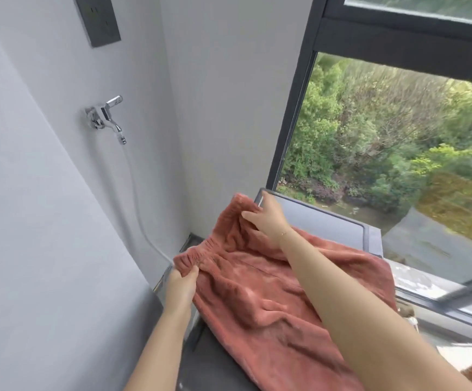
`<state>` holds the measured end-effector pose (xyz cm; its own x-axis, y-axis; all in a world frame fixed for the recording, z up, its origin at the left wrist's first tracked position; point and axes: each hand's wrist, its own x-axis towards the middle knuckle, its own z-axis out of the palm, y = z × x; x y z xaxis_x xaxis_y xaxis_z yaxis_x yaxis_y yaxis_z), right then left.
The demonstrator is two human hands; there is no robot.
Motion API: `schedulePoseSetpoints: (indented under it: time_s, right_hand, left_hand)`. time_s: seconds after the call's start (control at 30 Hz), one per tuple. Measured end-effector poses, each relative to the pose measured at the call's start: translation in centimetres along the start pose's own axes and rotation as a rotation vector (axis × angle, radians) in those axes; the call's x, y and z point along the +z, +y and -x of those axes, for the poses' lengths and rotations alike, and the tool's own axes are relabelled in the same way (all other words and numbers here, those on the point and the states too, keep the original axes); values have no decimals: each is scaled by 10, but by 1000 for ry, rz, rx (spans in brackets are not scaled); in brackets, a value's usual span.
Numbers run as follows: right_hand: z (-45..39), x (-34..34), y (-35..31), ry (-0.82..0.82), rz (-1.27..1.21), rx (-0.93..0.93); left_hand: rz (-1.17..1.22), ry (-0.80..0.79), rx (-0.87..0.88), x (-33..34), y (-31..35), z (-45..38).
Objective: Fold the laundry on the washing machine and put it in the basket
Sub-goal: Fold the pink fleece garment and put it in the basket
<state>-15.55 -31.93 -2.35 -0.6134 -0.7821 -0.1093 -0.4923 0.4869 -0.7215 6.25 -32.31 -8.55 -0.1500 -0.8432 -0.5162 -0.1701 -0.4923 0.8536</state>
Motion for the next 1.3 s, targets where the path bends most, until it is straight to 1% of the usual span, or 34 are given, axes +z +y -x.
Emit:
schedulePoseSetpoints:
  time_s: [0.07, 0.1, 0.13, 0.17, 0.27, 0.33, 0.37, 0.43, 0.47, 0.5, 0.6, 0.7, 0.77, 0.83, 0.93, 1.0, 1.03, 1.1, 1.13, 1.2, 1.23, 1.27, 1.3]
  right_hand:
    - [25, 15, 22, -61, -37, -38]
    - [38, 19, 36, -88, -43, -54]
    - [54, 21, 48, -110, -13, -28]
    - [68, 22, 64, -108, 12, 12]
    - [115, 19, 99, 36, -25, 106]
    - [150, 18, 120, 207, -12, 110]
    - [168, 20, 132, 286, 16, 127]
    - [210, 32, 161, 401, 114, 251]
    - [231, 40, 174, 422, 194, 329]
    - [249, 50, 188, 432, 294, 357]
    - [280, 62, 207, 311, 438, 389]
    - [290, 66, 206, 342, 506, 390]
    - [296, 72, 201, 372, 535, 403]
    - [300, 76, 200, 418, 540, 439]
    - [302, 81, 204, 437, 547, 498]
    - [300, 80, 204, 421, 563, 494]
    - [298, 78, 205, 415, 576, 479]
    - [292, 72, 207, 397, 589, 457]
    - [287, 68, 209, 392, 594, 454]
    - [277, 60, 216, 376, 608, 456]
    - [272, 55, 219, 364, 616, 454]
    - [267, 50, 223, 353, 623, 449]
    - [261, 46, 226, 344, 631, 442]
  left_hand:
    - [-250, 29, -2, 0, -18, -9]
    - [-427, 63, 41, 1, -22, -11]
    - [-622, 92, 115, 4, -23, -8]
    - [-750, 92, 197, 8, -20, -2]
    - [-878, -42, 431, 28, -16, 13]
    - [-968, -179, 553, 48, -23, 14]
    - [-1029, -239, 581, 55, -31, 16]
    - [-1216, -309, 651, 62, -57, 18]
    - [-1303, -310, 704, 62, -71, 20]
    - [-1354, -333, 714, 61, -85, 20]
    - [-1417, -368, 723, 54, -103, 19]
    - [-1474, -359, 742, 50, -103, 18]
    - [-1516, -360, 709, 48, -102, 18]
    - [-1511, -311, 706, 44, -106, 20]
    - [-1512, -267, 614, 37, -109, 31]
    - [-1500, -255, 600, 37, -107, 33]
    - [-1494, -264, 567, 41, -102, 34]
    - [-1447, -296, 489, 56, -86, 38]
    - [-1419, -325, 500, 66, -77, 40]
    - [-1406, -419, 686, 83, -66, 42]
    - [-1417, -496, 763, 90, -63, 40]
    - [-1436, -574, 778, 97, -62, 36]
    - [-1470, -631, 741, 102, -63, 29]
